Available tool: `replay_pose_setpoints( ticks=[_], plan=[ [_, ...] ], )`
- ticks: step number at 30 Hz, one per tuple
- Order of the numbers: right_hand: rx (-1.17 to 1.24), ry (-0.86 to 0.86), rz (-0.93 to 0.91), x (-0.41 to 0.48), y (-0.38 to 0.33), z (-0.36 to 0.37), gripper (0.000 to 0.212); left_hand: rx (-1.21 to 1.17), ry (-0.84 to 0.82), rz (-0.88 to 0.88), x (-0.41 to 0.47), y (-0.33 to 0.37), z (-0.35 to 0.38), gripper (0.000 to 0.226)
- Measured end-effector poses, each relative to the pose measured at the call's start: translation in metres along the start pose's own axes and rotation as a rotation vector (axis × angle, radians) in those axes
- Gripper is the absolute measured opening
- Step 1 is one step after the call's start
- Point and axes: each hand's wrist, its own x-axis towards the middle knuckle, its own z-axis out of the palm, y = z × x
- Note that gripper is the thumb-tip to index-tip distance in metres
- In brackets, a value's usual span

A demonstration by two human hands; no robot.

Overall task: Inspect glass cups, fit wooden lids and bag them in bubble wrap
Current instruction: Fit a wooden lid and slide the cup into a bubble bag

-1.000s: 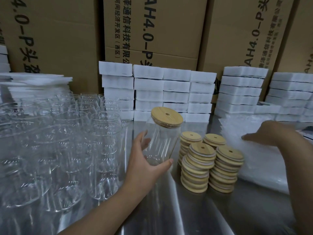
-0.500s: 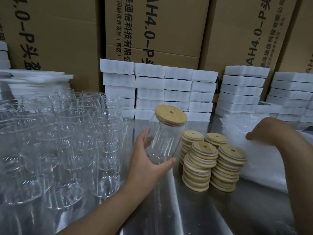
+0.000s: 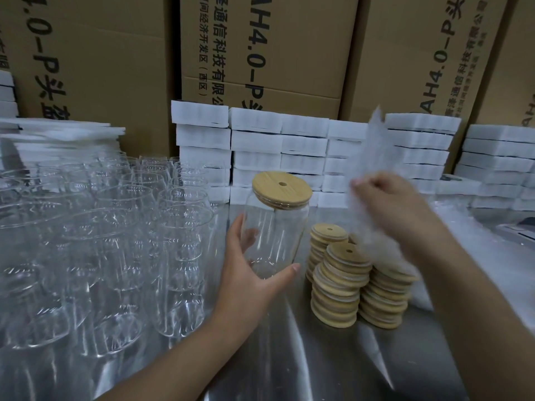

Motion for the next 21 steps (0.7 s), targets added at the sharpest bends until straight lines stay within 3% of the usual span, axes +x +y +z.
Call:
replay_pose_setpoints(
  ticks=[3, 6, 12, 16, 21],
  plan=[
    [-0.048, -0.219, 0.041, -0.02, 0.006, 0.041, 0.028, -0.044, 0.033, 0.035, -0.001, 0.004, 0.001, 0.101],
    [0.04, -0.309, 0.097, -0.04, 0.018, 0.066, 0.022, -0.038, 0.051, 0.071, -0.002, 0.008, 0.0, 0.105],
    [0.302, -0.246, 0.194, -0.045, 0.02, 0.074, 0.015, -0.017, 0.061, 0.076, -0.002, 0.011, -0.002, 0.099],
    [0.534, -0.337, 0.212, -0.047, 0.025, 0.061, 0.025, -0.027, 0.051, 0.071, -0.002, 0.011, -0.002, 0.099],
    [0.451, -0.28, 0.134, -0.043, 0.03, 0.054, 0.045, -0.035, 0.05, 0.073, -0.004, 0.011, 0.0, 0.104]
  ],
)
